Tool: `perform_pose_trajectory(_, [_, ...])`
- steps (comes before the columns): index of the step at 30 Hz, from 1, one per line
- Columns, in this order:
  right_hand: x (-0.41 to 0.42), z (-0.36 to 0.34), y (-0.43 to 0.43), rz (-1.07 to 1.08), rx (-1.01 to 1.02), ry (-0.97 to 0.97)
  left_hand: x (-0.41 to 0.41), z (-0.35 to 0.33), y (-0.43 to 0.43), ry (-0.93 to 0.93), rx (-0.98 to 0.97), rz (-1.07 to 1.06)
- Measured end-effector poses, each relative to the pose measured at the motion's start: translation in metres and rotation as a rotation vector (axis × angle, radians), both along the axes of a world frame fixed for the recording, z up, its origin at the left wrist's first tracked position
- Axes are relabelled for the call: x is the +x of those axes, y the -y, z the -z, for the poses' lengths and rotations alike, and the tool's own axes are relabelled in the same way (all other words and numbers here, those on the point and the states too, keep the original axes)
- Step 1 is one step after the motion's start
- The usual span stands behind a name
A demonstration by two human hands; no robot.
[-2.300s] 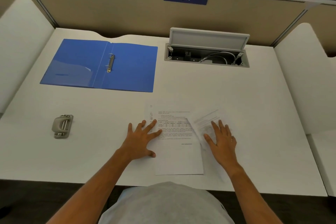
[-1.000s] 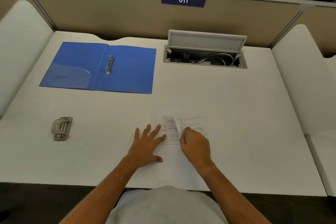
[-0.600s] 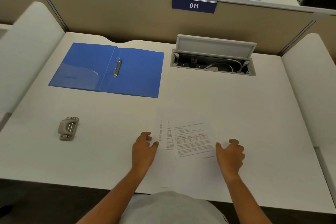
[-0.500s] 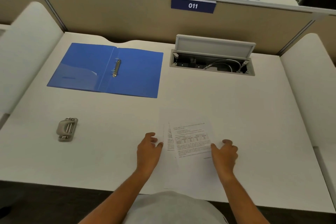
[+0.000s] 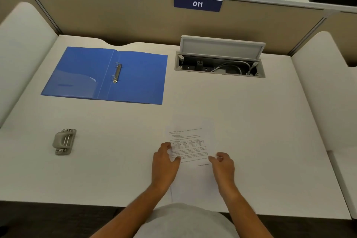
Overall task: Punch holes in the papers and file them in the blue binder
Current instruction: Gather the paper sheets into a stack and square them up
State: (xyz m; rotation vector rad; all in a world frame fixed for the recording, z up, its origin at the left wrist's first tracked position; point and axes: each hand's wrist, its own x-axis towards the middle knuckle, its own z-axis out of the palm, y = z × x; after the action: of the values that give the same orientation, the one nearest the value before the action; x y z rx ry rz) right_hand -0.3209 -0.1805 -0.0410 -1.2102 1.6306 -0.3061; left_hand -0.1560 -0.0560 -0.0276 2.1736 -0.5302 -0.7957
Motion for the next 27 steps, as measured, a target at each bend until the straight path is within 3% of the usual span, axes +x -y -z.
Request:
perform_pose_trajectory(6, [-0.021, -0.003, 0.005, 0.049, -0.05, -0.072, 0.005, 0.006, 0.003, -0.098, 0.026, -0.141])
perform_pose_trajectory(13, [0.002, -0.006, -0.016, -0.026, 0.019, 0.021, -0.003, 0.001, 0.016, -0.196, 0.004, -0.167])
perform_pose_trajectory(18, [-0.003, -0.004, -0.012, 0.061, 0.152, 0.143, 0.012, 0.004, 0.014, -0.515, -0.08, -0.337])
perform_pose_trajectory(23, [0.0, -0.007, -0.013, 0.071, 0.206, 0.192, 0.013, -0.003, 0.01, -0.712, -0.197, -0.308])
perform_pose_trajectory(27, [-0.004, -0.01, -0.013, 0.062, 0.197, 0.208, 0.015, -0.015, 0.001, -0.737, -0.292, -0.228])
